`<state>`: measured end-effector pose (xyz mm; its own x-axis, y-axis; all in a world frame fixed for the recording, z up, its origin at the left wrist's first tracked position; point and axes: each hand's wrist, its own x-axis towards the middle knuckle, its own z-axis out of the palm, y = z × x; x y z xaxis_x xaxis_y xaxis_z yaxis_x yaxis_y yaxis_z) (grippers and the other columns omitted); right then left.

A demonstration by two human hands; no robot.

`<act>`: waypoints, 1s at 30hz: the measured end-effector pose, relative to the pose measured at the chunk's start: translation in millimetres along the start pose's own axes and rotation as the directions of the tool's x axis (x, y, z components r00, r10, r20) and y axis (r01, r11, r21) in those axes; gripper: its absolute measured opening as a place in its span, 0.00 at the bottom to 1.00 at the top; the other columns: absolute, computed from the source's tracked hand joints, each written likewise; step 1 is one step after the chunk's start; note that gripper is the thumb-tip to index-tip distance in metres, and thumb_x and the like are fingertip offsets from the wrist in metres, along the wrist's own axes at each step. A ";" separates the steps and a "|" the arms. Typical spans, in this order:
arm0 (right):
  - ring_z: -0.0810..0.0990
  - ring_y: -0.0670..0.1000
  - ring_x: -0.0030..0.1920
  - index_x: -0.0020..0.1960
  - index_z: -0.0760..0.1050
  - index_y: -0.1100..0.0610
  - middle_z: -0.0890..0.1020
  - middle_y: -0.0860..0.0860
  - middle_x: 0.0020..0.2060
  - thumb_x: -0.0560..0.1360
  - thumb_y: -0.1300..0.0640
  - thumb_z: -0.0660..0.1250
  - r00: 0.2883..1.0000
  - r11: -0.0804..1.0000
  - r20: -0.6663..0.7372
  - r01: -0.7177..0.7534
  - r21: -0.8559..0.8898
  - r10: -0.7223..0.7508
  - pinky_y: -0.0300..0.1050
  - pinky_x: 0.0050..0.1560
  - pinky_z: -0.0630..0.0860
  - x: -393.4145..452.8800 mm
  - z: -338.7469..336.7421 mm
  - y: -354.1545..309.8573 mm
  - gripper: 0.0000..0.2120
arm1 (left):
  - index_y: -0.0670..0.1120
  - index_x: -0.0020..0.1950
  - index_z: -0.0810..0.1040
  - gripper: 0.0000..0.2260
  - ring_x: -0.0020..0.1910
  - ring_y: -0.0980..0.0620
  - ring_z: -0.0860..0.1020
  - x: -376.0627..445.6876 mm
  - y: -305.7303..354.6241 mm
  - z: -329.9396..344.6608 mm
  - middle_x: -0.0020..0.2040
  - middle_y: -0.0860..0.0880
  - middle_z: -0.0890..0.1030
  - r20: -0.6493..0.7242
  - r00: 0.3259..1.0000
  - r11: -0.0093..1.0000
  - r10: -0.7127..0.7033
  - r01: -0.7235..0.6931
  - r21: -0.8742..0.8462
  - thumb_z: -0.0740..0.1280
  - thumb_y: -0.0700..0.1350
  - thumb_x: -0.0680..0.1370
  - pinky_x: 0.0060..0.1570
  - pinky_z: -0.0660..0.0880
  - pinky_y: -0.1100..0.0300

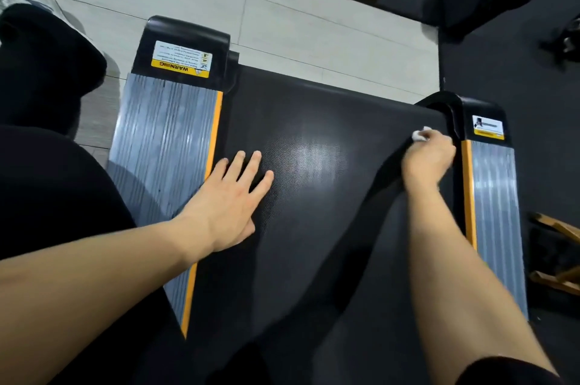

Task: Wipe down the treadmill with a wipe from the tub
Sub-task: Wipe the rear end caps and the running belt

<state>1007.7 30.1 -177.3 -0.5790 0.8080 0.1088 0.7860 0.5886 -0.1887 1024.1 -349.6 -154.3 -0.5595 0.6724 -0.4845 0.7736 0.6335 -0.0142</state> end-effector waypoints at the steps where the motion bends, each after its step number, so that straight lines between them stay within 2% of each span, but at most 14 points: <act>1: 0.81 0.64 0.49 0.50 0.83 0.57 0.83 0.61 0.46 0.74 0.64 0.58 1.000 1.000 -0.008 0.005 0.026 -0.004 0.49 0.43 0.73 -8.6 3.2 -16.8 0.16 | 0.45 0.83 0.44 0.36 0.80 0.33 0.49 4.6 0.6 -4.3 0.82 0.35 0.42 -0.023 1.000 1.000 0.008 -0.008 0.000 0.53 0.60 0.82 0.78 0.53 0.39; 3: 0.81 0.60 0.46 0.46 0.83 0.56 0.84 0.56 0.43 0.71 0.64 0.61 0.975 0.957 0.010 0.218 0.189 -0.223 0.47 0.43 0.74 -49.1 12.4 -66.3 0.13 | 0.44 0.83 0.48 0.36 0.81 0.35 0.51 18.2 -1.1 -11.1 0.83 0.38 0.45 -0.057 0.997 0.998 0.050 -0.049 0.028 0.53 0.63 0.82 0.78 0.53 0.40; 6: 0.76 0.53 0.48 0.44 0.83 0.57 0.83 0.53 0.45 0.69 0.70 0.65 0.735 0.674 0.010 0.617 0.406 -0.678 0.43 0.50 0.71 -127.7 24.4 -114.8 0.12 | 0.44 0.83 0.44 0.42 0.81 0.37 0.50 36.9 -4.2 -17.3 0.83 0.39 0.45 -0.024 0.997 0.996 0.073 -0.072 0.057 0.53 0.69 0.80 0.79 0.52 0.41; 8: 0.74 0.53 0.47 0.48 0.82 0.58 0.82 0.52 0.48 0.69 0.71 0.64 0.667 0.610 0.012 0.675 0.416 -0.745 0.42 0.53 0.71 -126.9 20.7 -106.5 0.14 | 0.44 0.83 0.40 0.45 0.82 0.37 0.48 42.3 -3.3 -19.0 0.83 0.39 0.43 0.011 0.997 0.994 0.074 -0.074 0.083 0.54 0.71 0.79 0.79 0.52 0.41; 10: 0.79 0.56 0.46 0.44 0.81 0.57 0.84 0.53 0.46 0.66 0.71 0.63 0.718 0.674 -0.035 0.667 0.317 -0.695 0.48 0.49 0.75 -85.7 17.2 -65.2 0.14 | 0.43 0.83 0.37 0.48 0.82 0.37 0.46 41.3 -3.6 -19.5 0.83 0.39 0.40 0.046 0.997 0.991 0.068 -0.072 0.110 0.54 0.72 0.78 0.79 0.51 0.40; 11: 0.81 0.58 0.44 0.42 0.80 0.56 0.85 0.54 0.44 0.66 0.70 0.62 0.783 0.756 -0.063 0.616 0.220 -0.619 0.50 0.46 0.77 -60.2 12.0 -36.5 0.14 | 0.43 0.82 0.36 0.48 0.82 0.37 0.45 41.0 -3.8 -20.0 0.83 0.39 0.39 0.060 0.996 0.990 0.064 -0.070 0.119 0.55 0.72 0.78 0.79 0.51 0.40; 14: 0.81 0.64 0.47 0.47 0.83 0.57 0.83 0.60 0.46 0.73 0.65 0.59 0.972 0.971 -0.012 0.234 0.048 -0.234 0.51 0.42 0.74 -4.3 -9.5 55.0 0.14 | 0.42 0.82 0.34 0.49 0.82 0.36 0.44 42.4 -0.9 -18.7 0.82 0.38 0.37 0.092 0.994 0.990 0.052 -0.063 0.124 0.56 0.72 0.78 0.79 0.51 0.39; 17: 0.79 0.64 0.51 0.55 0.82 0.57 0.80 0.61 0.50 0.79 0.61 0.58 0.999 1.000 0.035 -0.003 -0.003 0.003 0.52 0.47 0.72 -2.3 -5.4 64.0 0.15 | 0.42 0.81 0.34 0.49 0.81 0.34 0.43 42.9 2.1 -18.6 0.82 0.37 0.37 0.103 0.993 0.990 0.053 -0.066 0.128 0.56 0.71 0.79 0.78 0.51 0.37; 19: 0.80 0.64 0.49 0.53 0.82 0.54 0.81 0.59 0.48 0.77 0.60 0.59 0.999 0.998 -0.009 0.035 0.061 -0.034 0.53 0.48 0.74 -26.6 3.9 23.1 0.13 | 0.42 0.81 0.34 0.50 0.81 0.35 0.43 42.5 0.4 -18.1 0.82 0.37 0.37 0.092 0.994 0.990 0.050 -0.062 0.130 0.56 0.72 0.78 0.78 0.51 0.38; 21: 0.79 0.61 0.45 0.48 0.82 0.54 0.82 0.56 0.46 0.73 0.65 0.64 0.952 0.931 -0.056 0.307 0.197 -0.302 0.51 0.47 0.73 -72.1 12.4 -25.9 0.12 | 0.43 0.81 0.33 0.50 0.81 0.35 0.42 42.1 -0.8 -15.9 0.82 0.38 0.36 0.095 0.995 0.991 0.041 -0.053 0.126 0.56 0.72 0.78 0.79 0.50 0.39; 24: 0.79 0.58 0.48 0.52 0.83 0.58 0.82 0.55 0.49 0.73 0.70 0.66 0.710 0.665 0.010 0.654 0.362 -0.704 0.49 0.53 0.76 -155.7 9.7 -72.9 0.13 | 0.44 0.81 0.31 0.49 0.82 0.37 0.40 39.5 -0.9 -13.6 0.82 0.40 0.34 0.114 0.993 0.991 0.030 -0.044 0.123 0.54 0.72 0.78 0.79 0.47 0.40; 26: 0.77 0.54 0.48 0.53 0.83 0.59 0.82 0.55 0.51 0.74 0.70 0.67 0.628 0.584 0.023 0.708 0.397 -0.778 0.45 0.54 0.74 -152.7 1.4 -67.1 0.12 | 0.45 0.80 0.29 0.48 0.82 0.38 0.39 38.2 -1.3 -13.8 0.81 0.41 0.33 0.117 0.993 0.993 0.022 -0.035 0.112 0.53 0.73 0.78 0.80 0.46 0.41; 28: 0.77 0.52 0.46 0.47 0.84 0.57 0.85 0.56 0.48 0.73 0.70 0.66 0.737 0.702 0.002 0.644 0.304 -0.676 0.46 0.50 0.73 -114.3 -3.4 -26.9 0.12 | 0.46 0.80 0.28 0.48 0.82 0.39 0.39 38.7 -2.0 -13.7 0.81 0.42 0.32 0.121 0.993 0.994 0.011 -0.024 0.106 0.53 0.73 0.78 0.80 0.47 0.41; 30: 0.80 0.57 0.41 0.42 0.80 0.51 0.84 0.57 0.43 0.73 0.66 0.63 0.876 0.874 -0.051 0.482 0.067 -0.479 0.51 0.43 0.72 -63.8 -12.6 35.5 0.12 | 0.46 0.80 0.28 0.48 0.82 0.39 0.38 38.1 -0.2 -12.6 0.81 0.42 0.31 0.134 0.991 0.994 0.004 -0.018 0.104 0.53 0.73 0.78 0.80 0.46 0.41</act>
<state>1075.3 -0.2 -178.7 -0.8729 0.4271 0.2360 0.3931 0.9020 -0.1783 998.9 -319.3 -161.7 -0.5115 0.6179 -0.5971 0.8105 0.5778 -0.0963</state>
